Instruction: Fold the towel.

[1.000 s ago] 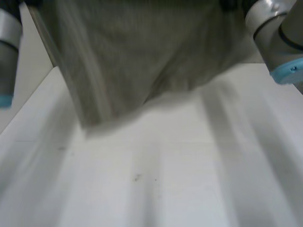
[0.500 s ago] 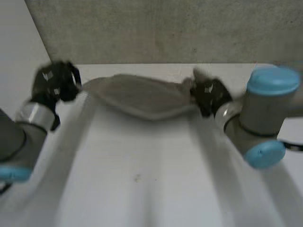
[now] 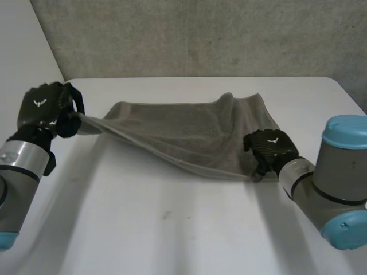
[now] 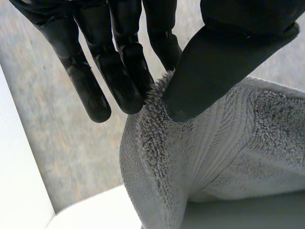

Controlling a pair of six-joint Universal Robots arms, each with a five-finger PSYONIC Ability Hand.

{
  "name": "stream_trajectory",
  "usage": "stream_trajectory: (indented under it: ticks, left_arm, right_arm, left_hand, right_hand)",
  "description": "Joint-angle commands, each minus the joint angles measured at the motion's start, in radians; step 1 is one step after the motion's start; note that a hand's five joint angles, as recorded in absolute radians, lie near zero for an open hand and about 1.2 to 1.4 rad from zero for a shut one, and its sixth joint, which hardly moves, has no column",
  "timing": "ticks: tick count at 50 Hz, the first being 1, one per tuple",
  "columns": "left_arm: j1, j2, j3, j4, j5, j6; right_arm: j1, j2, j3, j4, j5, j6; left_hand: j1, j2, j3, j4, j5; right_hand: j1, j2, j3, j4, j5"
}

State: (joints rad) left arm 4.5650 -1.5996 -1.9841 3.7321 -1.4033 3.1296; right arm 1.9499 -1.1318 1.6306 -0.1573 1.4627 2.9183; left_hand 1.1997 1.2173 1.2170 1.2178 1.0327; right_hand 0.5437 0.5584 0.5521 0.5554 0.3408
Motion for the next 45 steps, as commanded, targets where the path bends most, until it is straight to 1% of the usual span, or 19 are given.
stream_trajectory:
  ticks: [1, 6, 11, 16, 18, 24, 26, 27, 29, 30, 31, 32, 33, 34, 35, 40, 42, 43, 45]
  left_arm:
    - [-0.014, 0.084, 0.016, -0.023, 0.000, -0.002]
    - [-0.026, 0.086, 0.042, -0.031, -0.002, -0.002]
    - [-0.040, 0.081, 0.070, -0.038, -0.005, -0.003]
    - [-0.040, 0.075, 0.093, -0.049, -0.010, -0.003]
    - [-0.038, 0.073, 0.099, -0.051, -0.010, -0.003]
    - [-0.035, 0.069, 0.110, -0.052, -0.011, -0.019]
    - [-0.034, 0.069, 0.113, -0.052, -0.011, -0.026]
    - [-0.034, 0.069, 0.113, -0.052, -0.011, -0.026]
    - [-0.027, 0.067, 0.113, -0.052, -0.011, -0.036]
    - [-0.024, 0.064, 0.113, -0.051, -0.011, -0.045]
    - [-0.024, 0.064, 0.113, -0.051, -0.011, -0.045]
    - [-0.021, 0.058, 0.113, -0.051, -0.010, -0.048]
    - [-0.020, 0.055, 0.113, -0.051, -0.010, -0.048]
    - [-0.020, 0.055, 0.113, -0.051, -0.010, -0.048]
    - [-0.018, 0.053, 0.113, -0.051, -0.010, -0.049]
    - [-0.008, 0.050, 0.110, -0.051, -0.008, -0.049]
    - [0.000, 0.047, 0.110, -0.051, -0.008, -0.049]
    - [0.000, 0.047, 0.110, -0.051, -0.008, -0.049]
    - [0.008, 0.043, 0.108, -0.051, -0.006, -0.049]
  right_arm:
    - [-0.054, 0.019, 0.026, -0.001, -0.048, 0.070]
    - [-0.062, 0.036, 0.026, 0.005, -0.079, 0.114]
    - [-0.062, 0.038, 0.029, 0.005, -0.093, 0.117]
    - [-0.063, 0.059, 0.026, -0.008, -0.094, 0.108]
    - [-0.065, 0.098, 0.009, -0.011, -0.093, 0.104]
    - [-0.080, 0.152, -0.018, -0.031, -0.091, 0.094]
    - [-0.083, 0.179, -0.034, -0.054, -0.084, 0.087]
    - [-0.083, 0.179, -0.034, -0.054, -0.084, 0.087]
    - [-0.092, 0.182, -0.047, -0.091, -0.079, 0.085]
    - [-0.092, 0.182, -0.048, -0.091, -0.079, 0.085]
    - [-0.106, 0.176, -0.049, -0.106, -0.074, 0.085]
    - [-0.106, 0.176, -0.049, -0.107, -0.074, 0.085]
    - [-0.127, 0.167, -0.048, -0.120, -0.071, 0.085]
    - [-0.128, 0.167, -0.048, -0.120, -0.071, 0.085]
    - [-0.155, 0.150, -0.045, -0.128, -0.065, 0.084]
    - [-0.200, 0.119, -0.043, -0.126, -0.062, 0.082]
    - [-0.236, 0.112, -0.041, -0.116, -0.070, 0.082]
    - [-0.236, 0.112, -0.041, -0.116, -0.070, 0.082]
    - [-0.250, 0.118, -0.041, -0.114, -0.073, 0.082]
  left_hand:
    - [0.197, 0.179, 0.179, 0.178, 0.189]
    - [0.197, 0.179, 0.179, 0.178, 0.189]
    - [0.197, 0.179, 0.179, 0.178, 0.189]
    - [0.197, 0.179, 0.179, 0.178, 0.189]
    - [0.197, 0.179, 0.179, 0.178, 0.189]
    - [0.197, 0.179, 0.179, 0.178, 0.189]
    - [0.197, 0.179, 0.179, 0.178, 0.189]
    - [0.197, 0.179, 0.179, 0.178, 0.189]
    - [0.197, 0.179, 0.179, 0.178, 0.189]
    - [0.197, 0.179, 0.179, 0.178, 0.189]
    - [0.197, 0.179, 0.179, 0.178, 0.189]
    - [0.197, 0.179, 0.179, 0.178, 0.189]
    - [0.197, 0.179, 0.179, 0.178, 0.189]
    - [0.197, 0.179, 0.179, 0.178, 0.189]
    - [0.197, 0.179, 0.179, 0.178, 0.189]
    - [0.197, 0.179, 0.179, 0.178, 0.189]
    - [0.197, 0.179, 0.179, 0.178, 0.189]
    - [0.197, 0.179, 0.179, 0.178, 0.189]
    - [0.197, 0.179, 0.179, 0.178, 0.189]
  right_hand:
    - [-0.048, -0.062, -0.056, -0.059, -0.019]
    - [-0.112, -0.127, -0.121, -0.124, -0.084]
    - [-0.139, -0.153, -0.147, -0.150, -0.110]
    - [-0.101, -0.115, -0.109, -0.112, -0.072]
    - [-0.054, -0.069, -0.062, -0.066, -0.026]
    - [0.037, 0.023, 0.029, 0.026, 0.066]
    - [0.186, 0.171, 0.178, 0.174, 0.215]
    - [0.187, 0.172, 0.179, 0.175, 0.215]
    - [0.479, 0.465, 0.471, 0.467, 0.508]
    - [0.481, 0.466, 0.472, 0.469, 0.509]
    - [0.606, 0.591, 0.597, 0.594, 0.634]
    - [0.607, 0.592, 0.599, 0.595, 0.635]
    - [0.781, 0.767, 0.773, 0.770, 0.810]
    - [0.783, 0.768, 0.775, 0.771, 0.811]
    - [0.852, 0.837, 0.843, 0.840, 0.880]
    - [0.818, 0.804, 0.810, 0.807, 0.847]
    - [0.567, 0.553, 0.559, 0.556, 0.596]
    - [0.566, 0.551, 0.558, 0.554, 0.594]
    - [0.388, 0.373, 0.379, 0.376, 0.416]
